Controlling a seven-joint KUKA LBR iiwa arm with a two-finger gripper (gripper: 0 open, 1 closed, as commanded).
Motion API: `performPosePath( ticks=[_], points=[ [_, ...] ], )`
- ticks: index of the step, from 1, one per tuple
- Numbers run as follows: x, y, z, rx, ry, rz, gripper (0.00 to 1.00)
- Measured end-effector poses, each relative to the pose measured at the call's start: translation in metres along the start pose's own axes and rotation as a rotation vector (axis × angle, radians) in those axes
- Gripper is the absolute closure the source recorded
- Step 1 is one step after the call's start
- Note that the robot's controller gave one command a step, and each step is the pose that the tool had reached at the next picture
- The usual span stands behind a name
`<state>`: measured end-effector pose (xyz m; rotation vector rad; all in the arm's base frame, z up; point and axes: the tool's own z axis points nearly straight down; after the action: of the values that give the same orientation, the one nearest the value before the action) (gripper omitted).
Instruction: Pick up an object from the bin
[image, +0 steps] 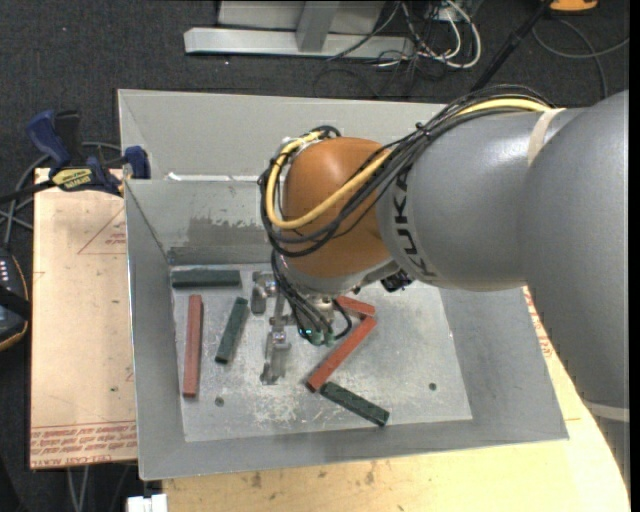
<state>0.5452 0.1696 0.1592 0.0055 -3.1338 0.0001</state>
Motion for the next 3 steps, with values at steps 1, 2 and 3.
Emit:
performPosePath(
  ticks=[1, 2, 3],
  points=[
    [-0.057, -0.011, 0.093, -0.002, -0.009, 0.026, 0.00],
    [-0.077, 0.049, 0.086, 0.000, -0.014, -0.593, 0.00],
    [-0.040, -0.016, 0.026, 0.003, -0.010, -0.460, 0.00]
  ],
)
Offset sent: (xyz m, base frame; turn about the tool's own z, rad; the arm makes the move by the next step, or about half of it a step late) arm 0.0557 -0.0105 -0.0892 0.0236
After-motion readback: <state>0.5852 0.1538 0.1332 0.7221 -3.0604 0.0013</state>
